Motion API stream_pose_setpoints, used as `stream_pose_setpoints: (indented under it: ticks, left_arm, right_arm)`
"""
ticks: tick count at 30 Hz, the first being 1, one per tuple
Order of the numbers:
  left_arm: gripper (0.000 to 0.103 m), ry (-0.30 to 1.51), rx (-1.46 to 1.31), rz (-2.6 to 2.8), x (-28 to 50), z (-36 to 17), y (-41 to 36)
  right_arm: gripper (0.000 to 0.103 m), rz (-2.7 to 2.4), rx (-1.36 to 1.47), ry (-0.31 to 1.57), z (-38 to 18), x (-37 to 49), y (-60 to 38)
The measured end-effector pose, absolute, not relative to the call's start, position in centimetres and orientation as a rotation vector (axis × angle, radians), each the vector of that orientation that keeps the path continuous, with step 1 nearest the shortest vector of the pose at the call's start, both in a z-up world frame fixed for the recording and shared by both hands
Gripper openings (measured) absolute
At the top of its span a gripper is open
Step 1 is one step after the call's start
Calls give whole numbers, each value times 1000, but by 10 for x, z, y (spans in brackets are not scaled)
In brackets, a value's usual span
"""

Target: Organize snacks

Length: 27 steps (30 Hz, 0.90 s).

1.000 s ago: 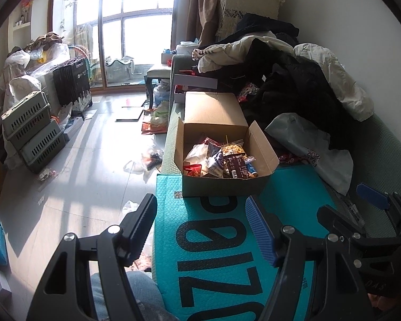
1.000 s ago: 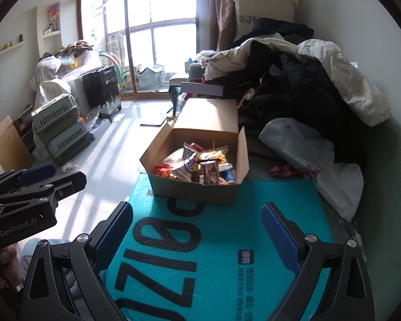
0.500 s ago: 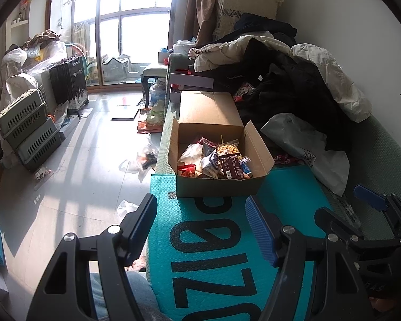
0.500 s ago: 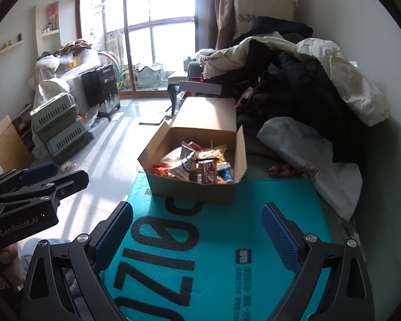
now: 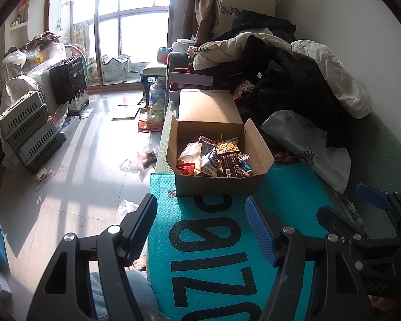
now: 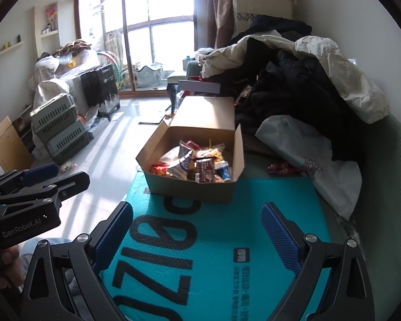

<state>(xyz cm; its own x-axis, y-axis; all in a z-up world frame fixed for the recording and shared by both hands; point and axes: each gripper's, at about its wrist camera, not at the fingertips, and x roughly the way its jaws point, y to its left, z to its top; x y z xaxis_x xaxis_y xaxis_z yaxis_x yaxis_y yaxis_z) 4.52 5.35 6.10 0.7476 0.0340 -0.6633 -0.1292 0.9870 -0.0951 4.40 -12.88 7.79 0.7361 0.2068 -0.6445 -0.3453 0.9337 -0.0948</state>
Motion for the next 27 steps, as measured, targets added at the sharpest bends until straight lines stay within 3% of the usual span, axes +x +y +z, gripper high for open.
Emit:
stream_pose_setpoints:
  ticks: [27]
  left_arm:
    - [68,752,-133,78,48,55,50]
  right_arm:
    - [98,290,-213,709,73,47,-133]
